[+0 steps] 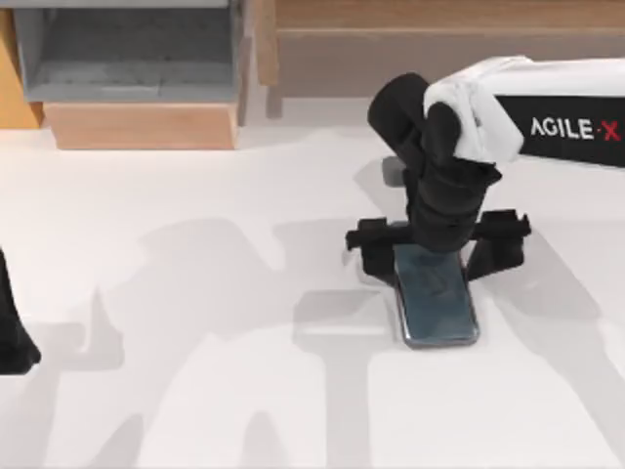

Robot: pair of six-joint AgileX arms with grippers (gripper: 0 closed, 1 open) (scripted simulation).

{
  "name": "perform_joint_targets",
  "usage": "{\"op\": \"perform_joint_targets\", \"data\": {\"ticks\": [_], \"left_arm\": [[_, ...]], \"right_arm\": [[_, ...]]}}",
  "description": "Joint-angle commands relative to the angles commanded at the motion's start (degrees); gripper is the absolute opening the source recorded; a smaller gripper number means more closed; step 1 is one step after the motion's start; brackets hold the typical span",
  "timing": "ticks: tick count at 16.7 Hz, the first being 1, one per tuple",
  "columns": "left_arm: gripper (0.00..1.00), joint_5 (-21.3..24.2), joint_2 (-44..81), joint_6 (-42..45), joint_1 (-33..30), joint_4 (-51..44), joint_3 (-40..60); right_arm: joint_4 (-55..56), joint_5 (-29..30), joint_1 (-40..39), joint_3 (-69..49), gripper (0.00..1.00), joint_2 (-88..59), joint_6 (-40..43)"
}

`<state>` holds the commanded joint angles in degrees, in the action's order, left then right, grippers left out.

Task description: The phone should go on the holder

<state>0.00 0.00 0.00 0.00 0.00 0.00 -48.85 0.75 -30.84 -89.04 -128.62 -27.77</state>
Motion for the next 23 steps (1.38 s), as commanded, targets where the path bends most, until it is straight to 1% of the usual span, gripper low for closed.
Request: {"op": "perform_joint_targets", "data": {"ticks": [2, 3, 11, 16, 19, 23], "left_arm": [[1.00, 0.0, 0.0, 0.0, 0.0, 0.0, 0.0], [1.00, 0.0, 0.0, 0.0, 0.0, 0.0, 0.0], [1.00, 0.0, 0.0, 0.0, 0.0, 0.0, 0.0], [1.00, 0.0, 0.0, 0.0, 0.0, 0.0, 0.0], [1.00, 0.0, 0.0, 0.0, 0.0, 0.0, 0.0], [1.00, 0.0, 0.0, 0.0, 0.0, 0.0, 0.0]], "right_arm": [[0.0, 0.0, 0.0, 0.0, 0.00, 0.0, 0.0], [-1.3, 1.0, 0.1, -0.4, 0.00, 2.3, 0.3], [-5.1, 0.9, 0.2, -2.6, 0.00, 3.9, 0.3], [-4.7, 0.8, 0.5, -2.6, 0.00, 4.1, 0.6], [-2.2, -0.6, 4.5, -1.7, 0.00, 8.8, 4.6], [3.7, -4.3, 15.4, 5.6, 0.00, 21.5, 12.7]]}}
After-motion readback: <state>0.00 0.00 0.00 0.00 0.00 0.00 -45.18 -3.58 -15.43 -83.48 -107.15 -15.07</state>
